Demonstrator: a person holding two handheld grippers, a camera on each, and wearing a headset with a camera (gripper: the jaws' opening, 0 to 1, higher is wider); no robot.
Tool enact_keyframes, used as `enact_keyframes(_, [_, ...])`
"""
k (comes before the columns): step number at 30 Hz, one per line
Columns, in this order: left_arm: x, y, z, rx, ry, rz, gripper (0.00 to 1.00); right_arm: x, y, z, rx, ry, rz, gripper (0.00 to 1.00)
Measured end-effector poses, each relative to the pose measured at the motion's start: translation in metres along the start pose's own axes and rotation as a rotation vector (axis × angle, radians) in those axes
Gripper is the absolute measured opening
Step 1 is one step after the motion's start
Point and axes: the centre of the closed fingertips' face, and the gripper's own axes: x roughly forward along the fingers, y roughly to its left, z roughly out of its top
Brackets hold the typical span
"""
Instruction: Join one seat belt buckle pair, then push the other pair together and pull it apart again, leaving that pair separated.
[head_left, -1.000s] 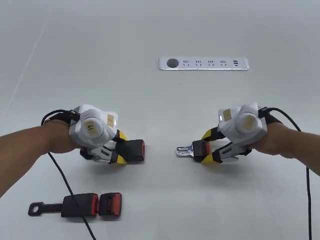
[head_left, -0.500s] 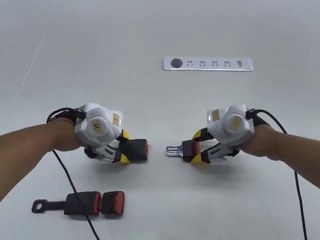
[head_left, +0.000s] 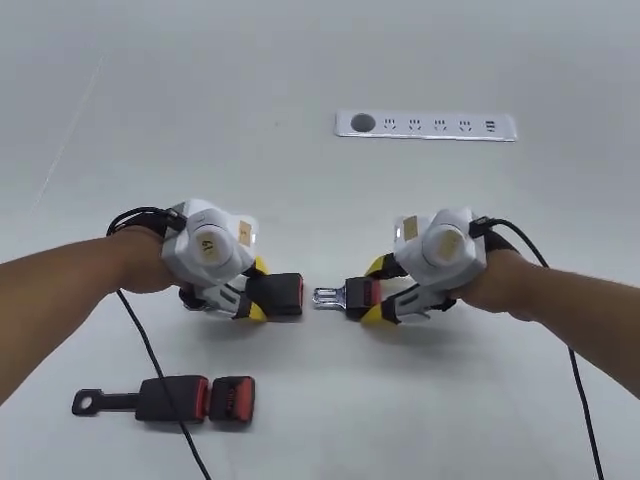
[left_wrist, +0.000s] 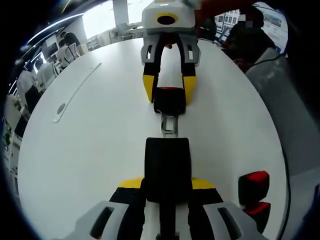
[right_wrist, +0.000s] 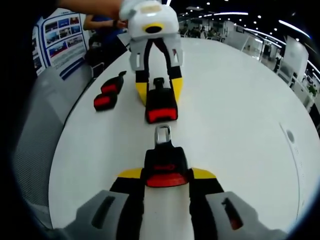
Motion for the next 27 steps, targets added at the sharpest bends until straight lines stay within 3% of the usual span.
enact_keyframes(16, [-0.001, -0.001, 0.001, 0.011, 0.011, 0.001, 0.33, 0.017, 0.002, 0.023, -0.014, -0.012, 0.003, 0.34])
enact_keyframes(27, [-0.001, -0.002, 0.001, 0.02, 0.019, -0.001, 0.33, 0.018, 0.001, 0.022, -0.009, 0.0, 0.005, 0.33])
